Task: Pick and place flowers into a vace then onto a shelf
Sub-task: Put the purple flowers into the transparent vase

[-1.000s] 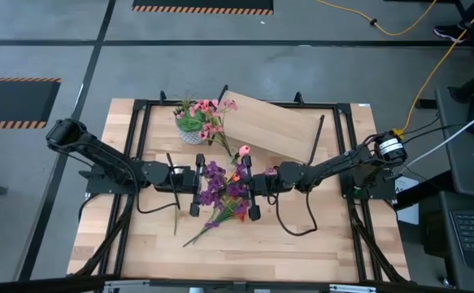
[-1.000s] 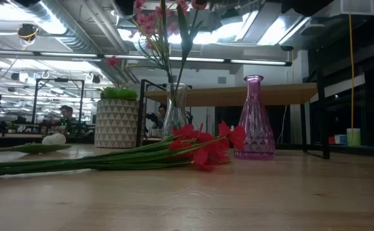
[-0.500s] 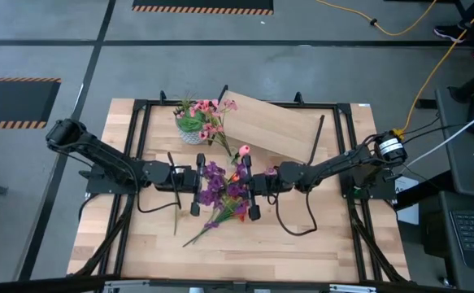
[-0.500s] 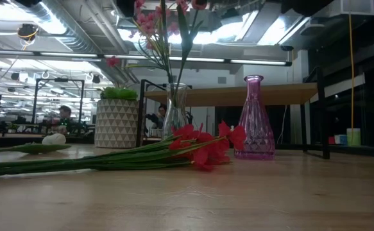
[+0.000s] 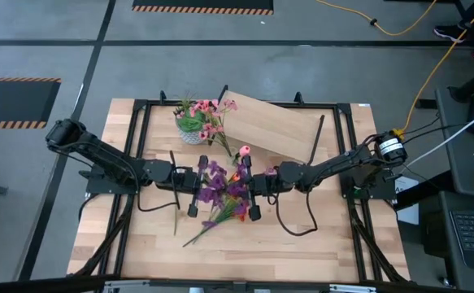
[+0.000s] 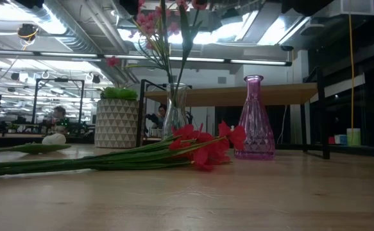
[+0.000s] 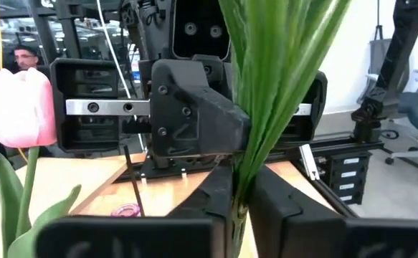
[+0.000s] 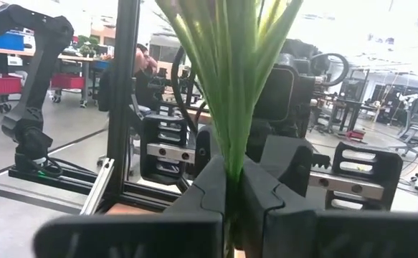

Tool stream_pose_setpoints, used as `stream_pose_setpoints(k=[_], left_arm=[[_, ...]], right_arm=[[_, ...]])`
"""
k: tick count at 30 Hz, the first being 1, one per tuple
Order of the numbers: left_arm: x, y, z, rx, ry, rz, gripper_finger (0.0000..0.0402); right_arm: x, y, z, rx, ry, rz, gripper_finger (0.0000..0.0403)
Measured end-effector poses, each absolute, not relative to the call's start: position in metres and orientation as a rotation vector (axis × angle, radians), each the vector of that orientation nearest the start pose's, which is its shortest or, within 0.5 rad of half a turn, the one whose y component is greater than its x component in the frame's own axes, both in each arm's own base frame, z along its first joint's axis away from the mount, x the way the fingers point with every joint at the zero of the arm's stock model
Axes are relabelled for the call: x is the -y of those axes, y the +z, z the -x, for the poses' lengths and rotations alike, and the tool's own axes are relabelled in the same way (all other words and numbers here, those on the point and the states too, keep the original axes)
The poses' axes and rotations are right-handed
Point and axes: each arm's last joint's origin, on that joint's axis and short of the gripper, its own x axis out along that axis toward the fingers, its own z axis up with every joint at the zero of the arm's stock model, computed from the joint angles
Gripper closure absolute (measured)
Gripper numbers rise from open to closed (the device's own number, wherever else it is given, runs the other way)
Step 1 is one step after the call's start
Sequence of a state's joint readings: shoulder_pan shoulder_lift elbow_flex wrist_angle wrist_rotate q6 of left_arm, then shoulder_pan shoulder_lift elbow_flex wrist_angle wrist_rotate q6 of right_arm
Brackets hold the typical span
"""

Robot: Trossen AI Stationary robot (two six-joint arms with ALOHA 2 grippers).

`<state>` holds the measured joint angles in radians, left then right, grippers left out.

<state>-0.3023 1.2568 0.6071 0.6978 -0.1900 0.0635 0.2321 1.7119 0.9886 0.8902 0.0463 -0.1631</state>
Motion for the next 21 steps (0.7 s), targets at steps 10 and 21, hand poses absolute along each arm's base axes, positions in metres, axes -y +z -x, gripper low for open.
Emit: stream_pose_setpoints(k=[10, 21], left_arm=[[0.074, 0.259, -0.255, 0.051, -0.112, -0.062, 0.0389], [0.074, 0.268, -0.242, 0.022, -0.127, -0.051, 0.0389]], right_arm=[[-0.085, 0.263, -0.366, 0.174, 0.170, 0.141, 0.0329], [-0.093, 0.262, -0.364, 0.159, 0.102, 0.136, 0.0253]])
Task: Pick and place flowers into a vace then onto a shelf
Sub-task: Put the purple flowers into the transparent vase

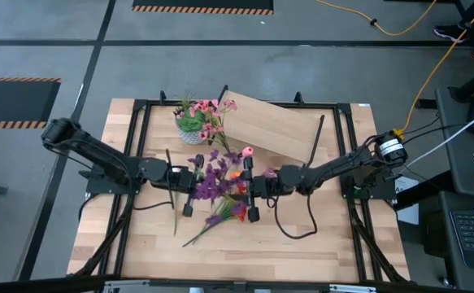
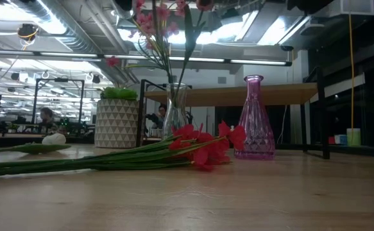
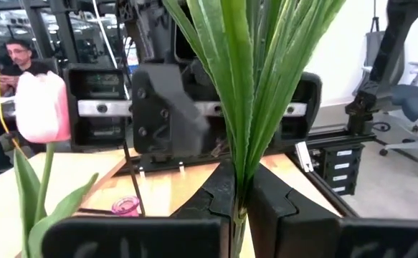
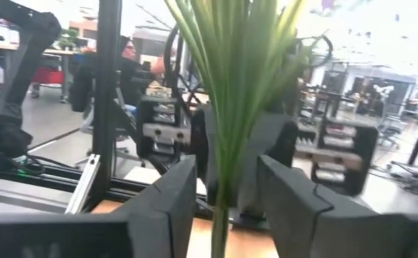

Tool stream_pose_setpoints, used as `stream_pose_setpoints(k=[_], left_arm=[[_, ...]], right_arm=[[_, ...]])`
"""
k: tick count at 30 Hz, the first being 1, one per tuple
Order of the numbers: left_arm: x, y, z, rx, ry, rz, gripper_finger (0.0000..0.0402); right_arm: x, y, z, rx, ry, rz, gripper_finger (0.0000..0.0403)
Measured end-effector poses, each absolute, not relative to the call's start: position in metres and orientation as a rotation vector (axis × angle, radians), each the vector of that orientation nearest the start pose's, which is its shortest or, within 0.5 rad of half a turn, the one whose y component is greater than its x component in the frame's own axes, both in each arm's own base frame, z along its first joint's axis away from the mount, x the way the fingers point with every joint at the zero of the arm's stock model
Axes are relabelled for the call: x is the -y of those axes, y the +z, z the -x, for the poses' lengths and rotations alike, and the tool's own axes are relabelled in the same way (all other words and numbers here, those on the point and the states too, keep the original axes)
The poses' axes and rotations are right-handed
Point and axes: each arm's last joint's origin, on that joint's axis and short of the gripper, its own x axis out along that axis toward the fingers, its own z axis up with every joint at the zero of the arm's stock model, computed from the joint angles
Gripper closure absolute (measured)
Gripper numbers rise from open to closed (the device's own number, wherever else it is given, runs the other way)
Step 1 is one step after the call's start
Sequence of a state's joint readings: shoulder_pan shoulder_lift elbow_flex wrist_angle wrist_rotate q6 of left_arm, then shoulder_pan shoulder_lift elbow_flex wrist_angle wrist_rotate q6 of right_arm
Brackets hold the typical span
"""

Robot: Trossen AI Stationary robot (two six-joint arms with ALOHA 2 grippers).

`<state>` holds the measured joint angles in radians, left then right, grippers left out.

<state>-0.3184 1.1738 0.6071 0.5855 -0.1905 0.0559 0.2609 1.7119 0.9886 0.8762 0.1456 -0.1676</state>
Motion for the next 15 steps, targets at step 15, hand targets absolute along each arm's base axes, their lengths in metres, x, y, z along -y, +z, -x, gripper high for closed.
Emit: stream_pose_setpoints(k=[15], left_arm=[[0.078, 0.284, -0.205, -0.044, -0.085, -0.056, 0.0389]], right_arm=[[-0.124, 0.285, -0.334, 0.064, 0.132, 0.169, 0.0280]])
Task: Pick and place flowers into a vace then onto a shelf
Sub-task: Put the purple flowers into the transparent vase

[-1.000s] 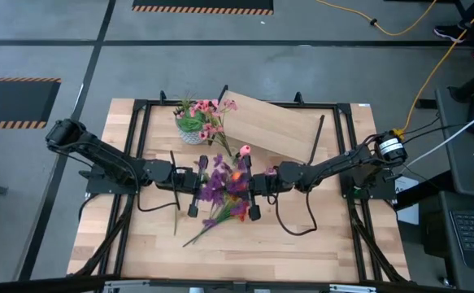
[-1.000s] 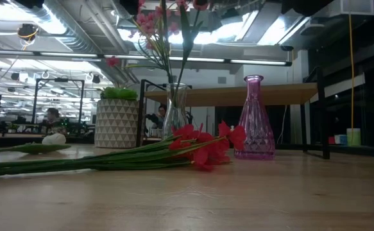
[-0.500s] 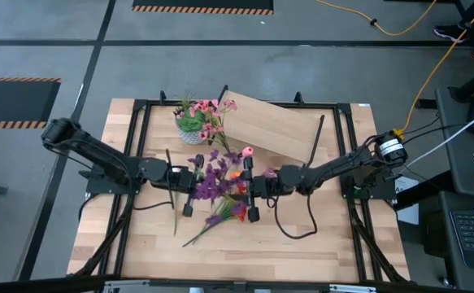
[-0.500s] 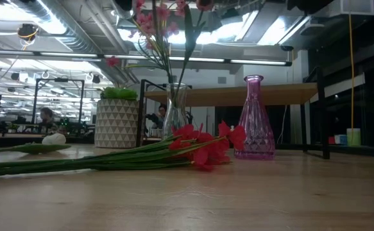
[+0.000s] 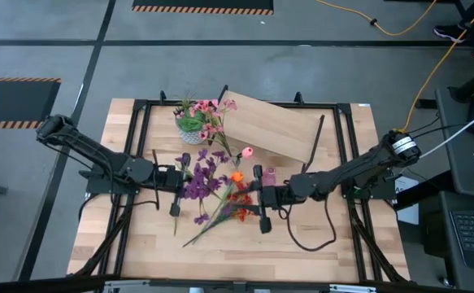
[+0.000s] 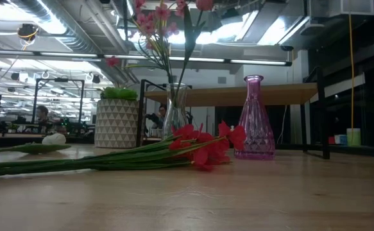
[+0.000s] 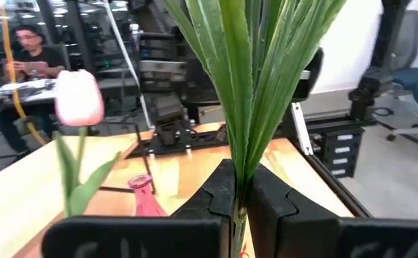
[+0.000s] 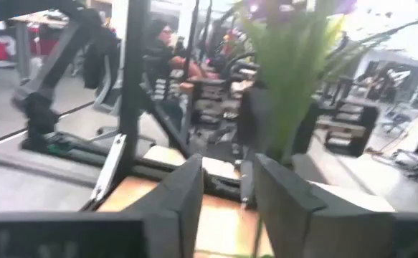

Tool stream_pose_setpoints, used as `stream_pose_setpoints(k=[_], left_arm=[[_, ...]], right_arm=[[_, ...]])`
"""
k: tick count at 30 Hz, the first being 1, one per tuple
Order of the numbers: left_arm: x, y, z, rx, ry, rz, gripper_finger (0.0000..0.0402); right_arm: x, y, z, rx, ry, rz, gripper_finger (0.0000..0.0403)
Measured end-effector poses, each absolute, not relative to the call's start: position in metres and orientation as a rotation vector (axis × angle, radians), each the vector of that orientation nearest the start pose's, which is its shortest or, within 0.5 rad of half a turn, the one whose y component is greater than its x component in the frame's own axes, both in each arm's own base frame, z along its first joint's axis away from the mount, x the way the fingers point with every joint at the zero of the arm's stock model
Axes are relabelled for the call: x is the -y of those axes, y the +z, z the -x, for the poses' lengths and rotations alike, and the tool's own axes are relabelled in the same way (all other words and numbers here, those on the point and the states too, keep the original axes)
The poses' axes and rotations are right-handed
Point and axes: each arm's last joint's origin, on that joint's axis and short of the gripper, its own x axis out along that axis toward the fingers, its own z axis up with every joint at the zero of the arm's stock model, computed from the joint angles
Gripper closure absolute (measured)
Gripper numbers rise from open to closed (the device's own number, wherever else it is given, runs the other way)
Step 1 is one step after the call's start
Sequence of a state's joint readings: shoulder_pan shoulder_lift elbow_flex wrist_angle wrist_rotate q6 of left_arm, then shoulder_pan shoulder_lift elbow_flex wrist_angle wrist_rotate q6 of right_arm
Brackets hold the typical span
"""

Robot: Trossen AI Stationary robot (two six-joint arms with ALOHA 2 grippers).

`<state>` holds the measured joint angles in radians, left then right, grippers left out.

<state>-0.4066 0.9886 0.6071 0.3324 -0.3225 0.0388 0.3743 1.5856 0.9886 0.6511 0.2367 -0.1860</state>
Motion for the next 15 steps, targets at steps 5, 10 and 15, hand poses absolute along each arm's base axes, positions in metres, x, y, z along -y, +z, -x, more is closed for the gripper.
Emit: stream_pose_setpoints(k=[5, 10, 15], left_arm=[[0.077, 0.289, -0.197, -0.036, -0.039, -0.061, 0.0389], [0.073, 0.289, -0.193, -0.058, 0.034, -0.066, 0.0389], [0.072, 0.289, -0.191, -0.066, 0.037, -0.094, 0.0389]], right_arm=[[-0.132, 0.289, -0.323, 0.011, 0.148, 0.158, 0.0375], [-0.146, 0.286, -0.310, -0.076, 0.042, 0.178, 0.0394], [-0.167, 0.279, -0.296, -0.143, 0.010, 0.224, 0.0399]])
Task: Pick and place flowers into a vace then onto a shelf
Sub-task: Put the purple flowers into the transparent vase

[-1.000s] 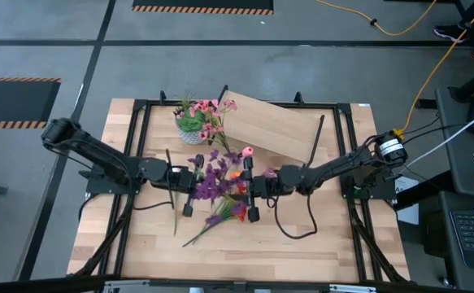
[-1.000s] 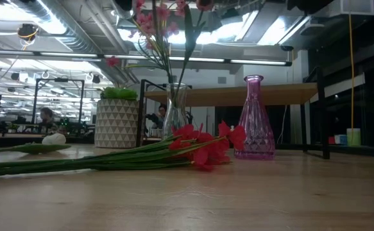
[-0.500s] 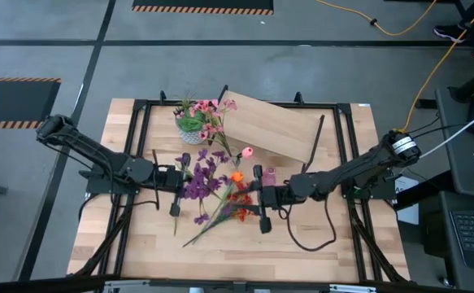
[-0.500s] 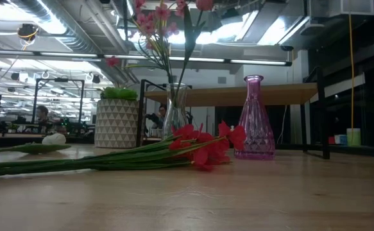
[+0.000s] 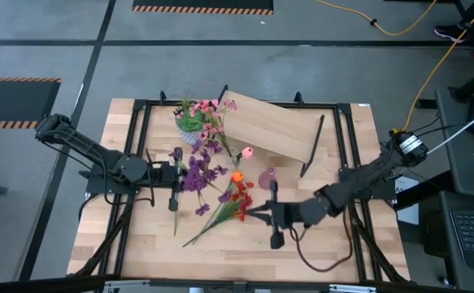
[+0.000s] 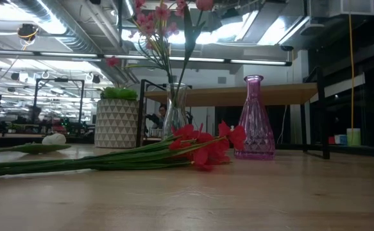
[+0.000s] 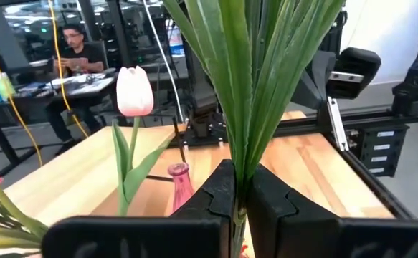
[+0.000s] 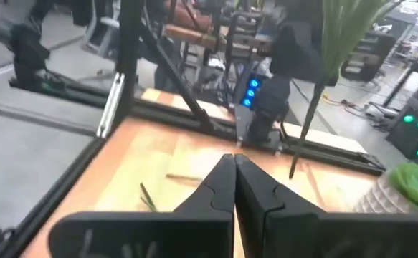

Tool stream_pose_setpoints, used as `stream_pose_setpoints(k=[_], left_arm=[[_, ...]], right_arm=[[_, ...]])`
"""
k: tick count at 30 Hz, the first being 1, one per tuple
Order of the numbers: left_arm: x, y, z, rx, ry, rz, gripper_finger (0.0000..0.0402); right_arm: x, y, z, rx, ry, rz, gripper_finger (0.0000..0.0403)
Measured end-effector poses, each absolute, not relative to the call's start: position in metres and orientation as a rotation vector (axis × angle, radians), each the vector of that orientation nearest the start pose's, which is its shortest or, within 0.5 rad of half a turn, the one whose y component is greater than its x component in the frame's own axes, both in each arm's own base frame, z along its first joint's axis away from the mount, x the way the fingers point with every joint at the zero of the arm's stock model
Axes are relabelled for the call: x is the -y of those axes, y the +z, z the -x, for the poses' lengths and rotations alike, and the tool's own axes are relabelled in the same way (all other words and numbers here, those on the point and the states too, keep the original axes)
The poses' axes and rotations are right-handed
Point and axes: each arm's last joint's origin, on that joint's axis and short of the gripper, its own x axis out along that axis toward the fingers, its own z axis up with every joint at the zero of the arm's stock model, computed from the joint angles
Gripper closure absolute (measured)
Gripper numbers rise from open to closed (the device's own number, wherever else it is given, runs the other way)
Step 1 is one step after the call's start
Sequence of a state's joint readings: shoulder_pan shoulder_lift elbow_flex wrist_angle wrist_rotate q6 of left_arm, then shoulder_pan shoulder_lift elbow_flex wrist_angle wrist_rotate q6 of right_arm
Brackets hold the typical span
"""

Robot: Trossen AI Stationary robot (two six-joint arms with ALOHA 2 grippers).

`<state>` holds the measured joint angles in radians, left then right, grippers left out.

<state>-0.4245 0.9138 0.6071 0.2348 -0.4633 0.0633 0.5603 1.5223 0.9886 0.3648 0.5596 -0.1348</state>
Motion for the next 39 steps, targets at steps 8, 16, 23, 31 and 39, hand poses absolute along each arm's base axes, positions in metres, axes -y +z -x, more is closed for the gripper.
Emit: stream_pose_setpoints(k=[8, 16, 23, 31, 39], left_arm=[[0.067, 0.289, -0.193, -0.067, 0.077, -0.085, 0.0389], [0.065, 0.289, -0.193, -0.068, 0.134, -0.080, 0.0389], [0.053, 0.286, -0.215, -0.005, 0.253, -0.067, 0.0389], [0.043, 0.265, -0.254, 0.057, 0.449, -0.097, 0.0391], [0.052, 0.243, -0.276, 0.095, 0.584, -0.180, 0.0391]], right_arm=[[-0.170, 0.257, -0.284, -0.212, -0.026, 0.181, 0.0401], [-0.145, 0.254, -0.248, -0.130, -0.029, 0.132, 0.0402], [-0.121, 0.239, -0.211, -0.075, -0.009, 0.176, 0.0402], [-0.107, 0.234, -0.191, -0.047, -0.009, 0.165, 0.0402], [-0.104, 0.235, -0.186, -0.016, -0.012, 0.153, 0.0402]])
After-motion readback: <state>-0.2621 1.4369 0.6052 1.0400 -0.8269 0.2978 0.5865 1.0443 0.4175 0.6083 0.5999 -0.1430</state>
